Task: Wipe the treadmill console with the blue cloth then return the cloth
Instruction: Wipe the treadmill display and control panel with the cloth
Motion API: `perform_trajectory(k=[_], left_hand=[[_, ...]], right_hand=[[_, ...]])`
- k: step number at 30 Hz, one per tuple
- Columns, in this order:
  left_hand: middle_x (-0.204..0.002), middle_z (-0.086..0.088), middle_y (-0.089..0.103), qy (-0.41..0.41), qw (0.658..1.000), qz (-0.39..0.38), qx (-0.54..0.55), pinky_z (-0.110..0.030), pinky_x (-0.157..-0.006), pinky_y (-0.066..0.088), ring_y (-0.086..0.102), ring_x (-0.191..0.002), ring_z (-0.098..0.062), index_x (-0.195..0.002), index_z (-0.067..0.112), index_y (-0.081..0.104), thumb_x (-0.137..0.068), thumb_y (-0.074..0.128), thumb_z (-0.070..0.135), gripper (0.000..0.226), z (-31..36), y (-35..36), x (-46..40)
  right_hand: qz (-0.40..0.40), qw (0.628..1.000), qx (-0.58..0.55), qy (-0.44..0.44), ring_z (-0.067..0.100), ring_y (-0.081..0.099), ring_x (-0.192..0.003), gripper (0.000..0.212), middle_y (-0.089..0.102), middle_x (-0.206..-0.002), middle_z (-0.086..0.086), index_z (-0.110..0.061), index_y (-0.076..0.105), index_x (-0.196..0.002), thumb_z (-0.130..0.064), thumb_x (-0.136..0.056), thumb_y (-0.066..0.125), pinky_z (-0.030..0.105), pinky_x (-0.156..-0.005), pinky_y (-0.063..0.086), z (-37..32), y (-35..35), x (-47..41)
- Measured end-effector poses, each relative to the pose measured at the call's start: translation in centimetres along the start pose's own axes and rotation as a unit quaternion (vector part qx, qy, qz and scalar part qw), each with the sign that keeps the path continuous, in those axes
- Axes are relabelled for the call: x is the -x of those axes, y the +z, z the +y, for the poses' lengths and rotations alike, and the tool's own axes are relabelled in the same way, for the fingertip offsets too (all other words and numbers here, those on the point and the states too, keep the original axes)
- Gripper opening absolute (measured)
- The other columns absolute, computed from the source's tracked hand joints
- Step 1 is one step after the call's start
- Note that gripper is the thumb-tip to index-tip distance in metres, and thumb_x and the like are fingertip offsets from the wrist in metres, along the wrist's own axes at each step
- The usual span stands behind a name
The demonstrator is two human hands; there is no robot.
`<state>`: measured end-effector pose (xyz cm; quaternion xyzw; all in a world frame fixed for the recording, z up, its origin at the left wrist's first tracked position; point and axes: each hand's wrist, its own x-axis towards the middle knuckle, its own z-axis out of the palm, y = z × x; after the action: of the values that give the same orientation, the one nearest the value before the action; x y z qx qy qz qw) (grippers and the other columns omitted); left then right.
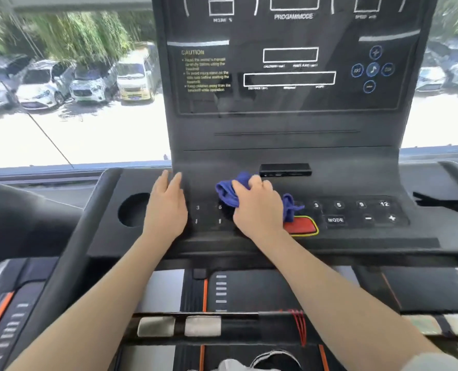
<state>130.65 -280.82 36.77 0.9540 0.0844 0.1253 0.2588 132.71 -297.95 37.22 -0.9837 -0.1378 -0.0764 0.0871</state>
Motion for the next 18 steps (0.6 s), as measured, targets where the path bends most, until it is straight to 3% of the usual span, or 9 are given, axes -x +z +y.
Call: perform_trajectory(k=[2, 4, 8, 10, 11, 13, 14, 18], left_hand=[[-0.151, -0.016, 0.023, -0.051, 0.997, -0.024, 0.052, -0.032, -0.109, 0.02, 0.021, -0.139, -0.028, -0.14, 0.005, 0.032, -0.098, 0.032, 0.009, 0.043, -0.6, -0.2, 0.7], [-0.147, -0.011, 0.033, -0.079, 0.992, -0.041, 0.092, -0.029, -0.106, 0.023, 0.031, -0.134, -0.027, -0.14, 0.006, 0.033, -0.098, 0.031, 0.01, 0.042, -0.7, -0.3, 0.9], [-0.135, -0.01, 0.05, -0.112, 0.977, -0.065, 0.171, -0.036, -0.102, 0.038, 0.049, -0.119, -0.03, -0.139, 0.017, 0.039, -0.098, 0.032, 0.015, 0.041, -1.5, -1.0, 1.2], [-0.134, -0.009, 0.051, -0.123, 0.966, -0.076, 0.215, -0.038, -0.104, 0.038, 0.048, -0.121, -0.03, -0.137, 0.018, 0.043, -0.098, 0.034, 0.015, 0.04, -2.1, -1.3, 1.1], [-0.134, -0.005, 0.051, -0.125, 0.961, -0.079, 0.235, -0.03, -0.102, 0.04, 0.049, -0.12, -0.025, -0.136, 0.019, 0.045, -0.098, 0.035, 0.016, 0.039, -2.4, -1.4, 1.0], [-0.128, 0.003, 0.051, -0.122, 0.957, -0.086, 0.25, -0.007, -0.084, 0.038, 0.049, -0.109, -0.011, -0.135, 0.02, 0.045, -0.099, 0.034, 0.016, 0.038, -2.7, -1.6, 0.8], [-0.127, 0.003, 0.05, -0.114, 0.957, -0.086, 0.252, -0.004, -0.08, 0.035, 0.045, -0.106, -0.007, -0.135, 0.02, 0.045, -0.099, 0.033, 0.016, 0.038, -2.8, -1.8, 0.7], [-0.129, 0.004, 0.05, -0.103, 0.951, -0.079, 0.28, -0.019, -0.099, 0.03, 0.044, -0.116, -0.006, -0.133, 0.02, 0.046, -0.1, 0.032, 0.018, 0.036, -3.6, -1.8, 0.5]], right_hand=[[-0.018, 0.998, -0.008, -0.056, 0.029, 0.043, -0.106, 0.052, 0.041, -0.126, 0.008, -0.027, 0.042, -0.136, -0.02, -0.085, 0.05, 0.035, -0.08, 0.038, -1.4, 0.4, -0.1], [-0.038, 0.997, -0.017, -0.071, 0.027, 0.045, -0.104, 0.051, 0.044, -0.121, 0.004, -0.034, 0.046, -0.132, -0.016, -0.084, 0.049, 0.034, -0.078, 0.04, -0.3, 0.2, -0.1], [-0.001, 0.995, 0.022, 0.096, 0.029, 0.048, -0.097, 0.043, 0.044, -0.117, 0.005, -0.029, 0.051, -0.124, -0.014, -0.085, 0.049, 0.033, -0.068, 0.037, 2.6, -0.5, 0.1], [0.004, 0.992, 0.035, 0.119, 0.031, 0.05, -0.096, 0.036, 0.043, -0.119, 0.009, -0.021, 0.049, -0.121, -0.016, -0.086, 0.048, 0.033, -0.065, 0.032, 0.2, 0.0, 0.1], [0.001, 0.994, 0.026, 0.107, 0.031, 0.051, -0.097, 0.035, 0.042, -0.119, 0.01, -0.02, 0.048, -0.12, -0.016, -0.086, 0.047, 0.033, -0.065, 0.031, -1.7, 0.3, 0.1], [-0.012, 0.999, -0.003, 0.052, 0.031, 0.05, -0.1, 0.038, 0.041, -0.121, 0.01, -0.021, 0.047, -0.124, -0.017, -0.086, 0.046, 0.032, -0.066, 0.029, -5.6, 0.9, 0.2], [-0.018, 0.999, -0.012, 0.024, 0.03, 0.05, -0.1, 0.04, 0.041, -0.122, 0.01, -0.022, 0.047, -0.126, -0.019, -0.087, 0.047, 0.032, -0.066, 0.03, -7.2, 1.1, 0.3], [-0.032, 0.995, -0.022, -0.09, 0.027, 0.049, -0.1, 0.041, 0.042, -0.119, 0.006, -0.029, 0.047, -0.128, -0.021, -0.088, 0.048, 0.031, -0.068, 0.034, -8.2, 0.8, 1.1]])
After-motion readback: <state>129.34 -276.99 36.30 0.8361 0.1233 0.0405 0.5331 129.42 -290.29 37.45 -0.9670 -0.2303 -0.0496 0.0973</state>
